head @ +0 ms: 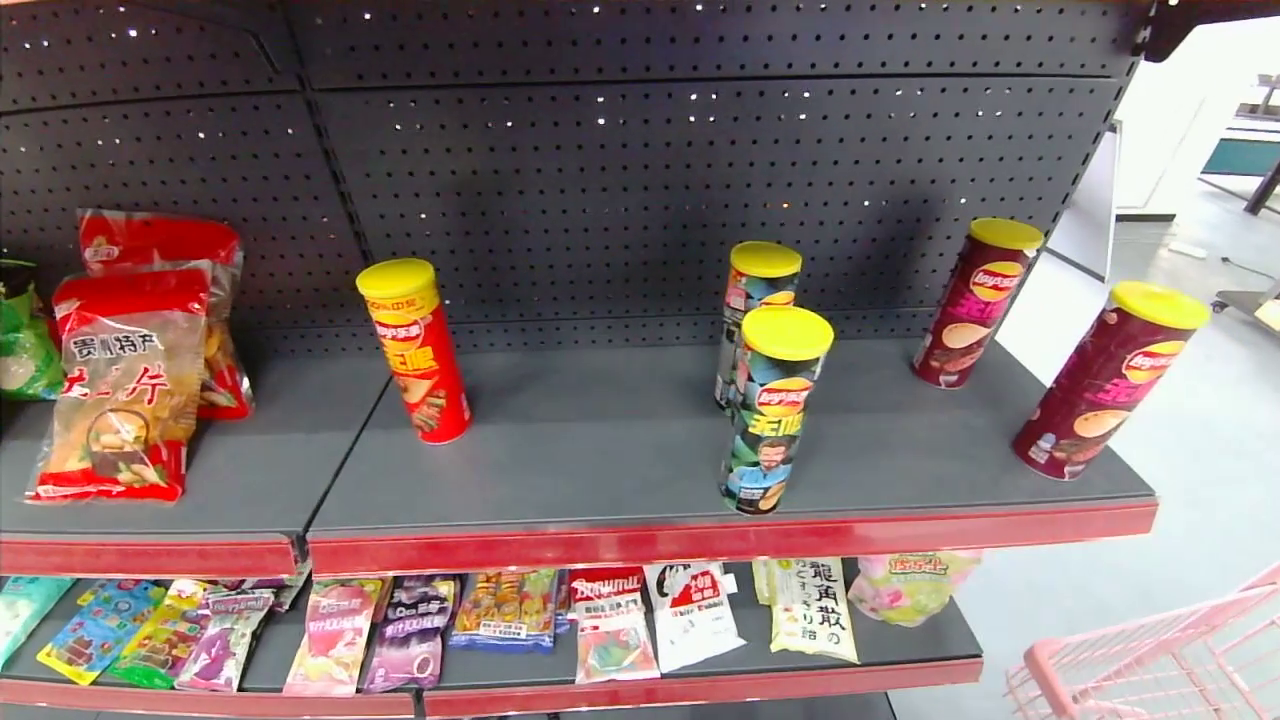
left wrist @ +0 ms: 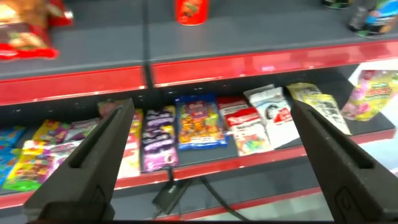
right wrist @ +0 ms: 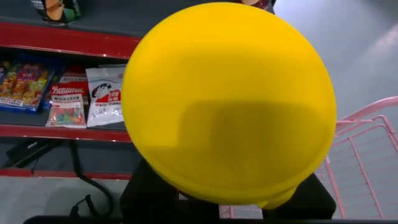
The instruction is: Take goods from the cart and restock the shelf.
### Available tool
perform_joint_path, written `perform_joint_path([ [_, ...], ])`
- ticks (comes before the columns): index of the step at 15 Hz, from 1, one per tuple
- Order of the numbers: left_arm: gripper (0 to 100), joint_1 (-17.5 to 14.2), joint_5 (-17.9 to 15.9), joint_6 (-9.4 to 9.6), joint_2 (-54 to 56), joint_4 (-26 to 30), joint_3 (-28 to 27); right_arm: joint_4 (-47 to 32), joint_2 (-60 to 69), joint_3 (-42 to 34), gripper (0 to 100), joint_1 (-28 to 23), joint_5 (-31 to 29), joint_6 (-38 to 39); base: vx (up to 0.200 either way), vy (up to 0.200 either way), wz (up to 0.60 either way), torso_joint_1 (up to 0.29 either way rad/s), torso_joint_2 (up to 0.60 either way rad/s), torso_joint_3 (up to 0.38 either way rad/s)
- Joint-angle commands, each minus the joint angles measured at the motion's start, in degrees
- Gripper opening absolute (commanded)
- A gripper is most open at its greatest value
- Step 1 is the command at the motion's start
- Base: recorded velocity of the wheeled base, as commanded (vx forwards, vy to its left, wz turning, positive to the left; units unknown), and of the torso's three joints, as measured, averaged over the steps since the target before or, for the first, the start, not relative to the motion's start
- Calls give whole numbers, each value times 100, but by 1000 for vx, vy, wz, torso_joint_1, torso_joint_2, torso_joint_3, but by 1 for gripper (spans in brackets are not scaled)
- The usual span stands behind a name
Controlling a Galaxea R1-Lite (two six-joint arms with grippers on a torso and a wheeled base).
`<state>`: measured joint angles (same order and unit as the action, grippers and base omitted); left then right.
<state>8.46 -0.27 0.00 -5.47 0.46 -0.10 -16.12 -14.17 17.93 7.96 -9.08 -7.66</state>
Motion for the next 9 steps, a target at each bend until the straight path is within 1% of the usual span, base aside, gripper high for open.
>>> perform_joint_path([
  [1, 100, -2, 0, 0, -6, -2, 1, 3, 19, 0, 0, 4, 3, 1, 0, 200, 0, 2, 2, 2],
  [9, 100, -2, 0, 0, -6, -2, 1, 12, 142, -79, 0, 4, 3, 1, 0, 200, 0, 1, 3, 4],
])
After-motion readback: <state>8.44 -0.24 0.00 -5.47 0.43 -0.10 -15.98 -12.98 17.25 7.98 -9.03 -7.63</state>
